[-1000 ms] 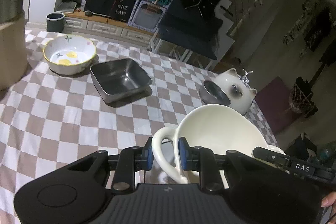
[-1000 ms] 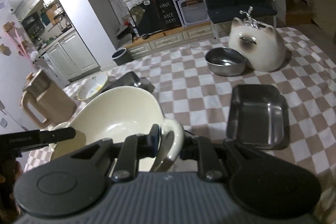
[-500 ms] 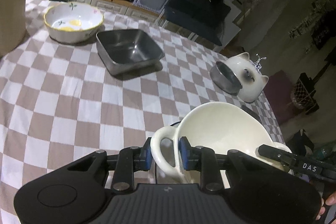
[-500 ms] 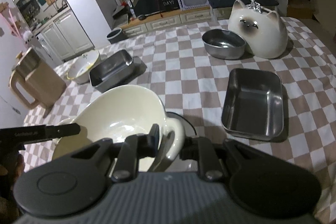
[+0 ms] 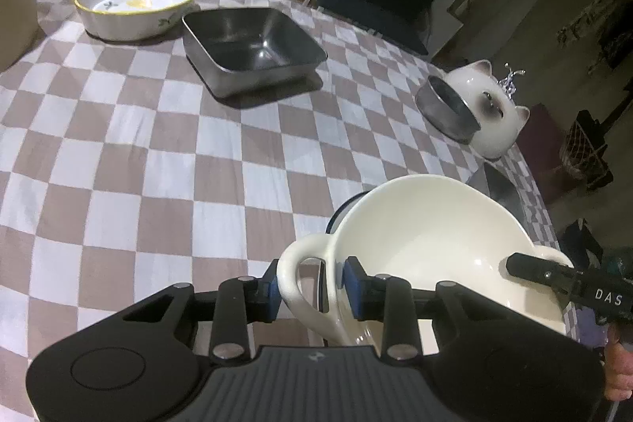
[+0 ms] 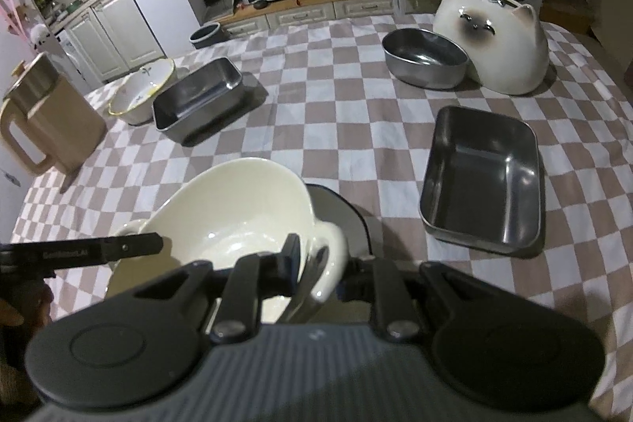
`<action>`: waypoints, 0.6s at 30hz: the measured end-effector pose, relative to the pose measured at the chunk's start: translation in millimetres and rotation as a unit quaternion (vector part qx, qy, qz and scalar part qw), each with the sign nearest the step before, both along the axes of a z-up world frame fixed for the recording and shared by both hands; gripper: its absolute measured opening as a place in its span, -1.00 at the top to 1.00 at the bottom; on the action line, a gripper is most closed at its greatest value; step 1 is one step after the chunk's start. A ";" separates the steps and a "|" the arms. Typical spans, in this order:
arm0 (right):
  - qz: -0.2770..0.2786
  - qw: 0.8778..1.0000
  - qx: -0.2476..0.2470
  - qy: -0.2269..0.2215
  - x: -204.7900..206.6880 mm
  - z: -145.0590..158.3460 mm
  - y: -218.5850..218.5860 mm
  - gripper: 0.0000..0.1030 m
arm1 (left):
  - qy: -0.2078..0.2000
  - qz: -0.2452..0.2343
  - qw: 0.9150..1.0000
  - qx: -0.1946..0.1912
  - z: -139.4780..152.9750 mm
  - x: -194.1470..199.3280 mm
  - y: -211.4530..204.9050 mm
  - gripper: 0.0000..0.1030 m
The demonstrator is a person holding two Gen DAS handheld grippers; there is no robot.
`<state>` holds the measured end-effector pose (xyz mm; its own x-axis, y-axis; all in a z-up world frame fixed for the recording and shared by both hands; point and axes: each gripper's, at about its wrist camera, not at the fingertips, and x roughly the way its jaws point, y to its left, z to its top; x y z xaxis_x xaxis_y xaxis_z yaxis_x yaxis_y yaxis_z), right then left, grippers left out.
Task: Organize plates and bowls
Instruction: 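Carry the cream two-handled bowl with both tools toward the dark-rimmed plate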
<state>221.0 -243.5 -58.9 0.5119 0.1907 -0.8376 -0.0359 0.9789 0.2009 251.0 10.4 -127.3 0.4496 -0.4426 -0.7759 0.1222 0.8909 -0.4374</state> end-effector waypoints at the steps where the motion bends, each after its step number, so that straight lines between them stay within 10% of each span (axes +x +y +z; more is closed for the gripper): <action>1: -0.001 1.000 -0.002 0.002 1.0 -0.8 -0.9 0.60 | 0.002 -0.002 1.000 0.002 -1.4 0.7 -1.5 0.33; 18: -0.013 0.998 -0.030 0.046 12.3 -20.7 -5.1 0.55 | 0.008 -0.043 0.998 0.048 -8.9 4.2 -22.7 0.27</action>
<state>233.3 -248.6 -79.6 0.4371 0.1276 -0.8903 0.0046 0.9895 0.1441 255.2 -12.3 -136.2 0.4009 -0.4020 -0.8232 0.1936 0.9154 -0.3528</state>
